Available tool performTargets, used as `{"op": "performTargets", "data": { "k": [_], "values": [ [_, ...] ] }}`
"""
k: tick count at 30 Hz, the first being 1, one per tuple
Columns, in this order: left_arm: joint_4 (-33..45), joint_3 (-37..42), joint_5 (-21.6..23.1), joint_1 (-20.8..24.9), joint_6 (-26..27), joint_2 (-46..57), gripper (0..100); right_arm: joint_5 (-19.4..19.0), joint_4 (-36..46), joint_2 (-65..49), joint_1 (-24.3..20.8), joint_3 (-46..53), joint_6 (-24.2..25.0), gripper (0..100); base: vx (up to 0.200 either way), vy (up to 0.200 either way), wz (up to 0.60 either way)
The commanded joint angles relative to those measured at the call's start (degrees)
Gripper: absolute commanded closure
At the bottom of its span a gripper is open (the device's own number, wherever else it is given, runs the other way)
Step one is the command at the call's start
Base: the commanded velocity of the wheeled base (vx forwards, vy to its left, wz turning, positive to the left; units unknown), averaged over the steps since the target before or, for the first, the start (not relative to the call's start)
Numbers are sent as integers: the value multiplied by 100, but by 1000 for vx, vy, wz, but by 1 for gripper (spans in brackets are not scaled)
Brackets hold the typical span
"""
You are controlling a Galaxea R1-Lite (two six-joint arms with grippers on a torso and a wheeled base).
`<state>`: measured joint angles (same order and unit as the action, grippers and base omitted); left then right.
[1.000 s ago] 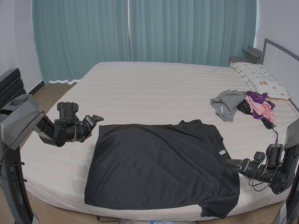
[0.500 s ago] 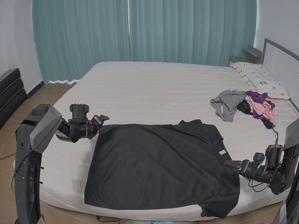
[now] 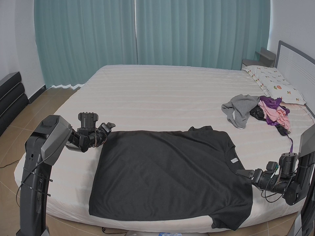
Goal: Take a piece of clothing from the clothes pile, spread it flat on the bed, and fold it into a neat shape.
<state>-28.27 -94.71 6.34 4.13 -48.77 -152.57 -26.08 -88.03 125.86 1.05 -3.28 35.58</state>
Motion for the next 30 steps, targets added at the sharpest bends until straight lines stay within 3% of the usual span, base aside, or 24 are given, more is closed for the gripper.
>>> {"op": "performTargets", "data": {
  "k": [1, 4, 5, 10, 16, 19, 20, 24, 27, 28, 30],
  "values": [
    [14, -259, -27, 53, 0, -247, 0, -3, -4, 27, -8, -15, 1, 0, 0, 0, 0],
    [32, -382, -98, 61, 8, -335, 0, -3, 5, 27, -8, -24, 1, 0, 0, 0, 0],
    [32, -390, -98, 61, 8, -344, 100, -3, 5, 27, -8, -32, 1, 0, 0, 0, 0],
    [6, -390, -151, 61, -18, -309, 100, 24, 14, 27, -8, -182, -8, 0, 0, 0, 0],
    [-3, -329, -625, 79, -36, -212, 100, 103, 313, 273, -202, -859, -8, 0, 0, 0, 0],
    [6, -223, -748, 88, -53, -89, 100, 384, 761, 387, -202, -1614, -16, 0, 0, 0, 0],
    [-12, -109, -748, 88, -62, -1, 100, 516, 1429, 361, -184, -2318, -25, 0, 0, 0, 0],
    [23, 40, -739, 79, -220, 183, 100, 718, 2782, 431, -140, -3715, -16, 0, 0, 0, 0],
    [23, 58, -722, 79, -264, 210, 100, 735, 2905, 457, -140, -3864, -16, 0, 0, 0, 0],
    [32, 119, -678, 105, -440, 271, 100, 823, 3556, 800, -184, -4779, -16, 0, 0, 0, 0],
    [32, 190, -678, 114, -440, 280, 100, 876, 3775, 1002, -193, -5200, -16, 0, 0, 0, 0]
  ]
}}
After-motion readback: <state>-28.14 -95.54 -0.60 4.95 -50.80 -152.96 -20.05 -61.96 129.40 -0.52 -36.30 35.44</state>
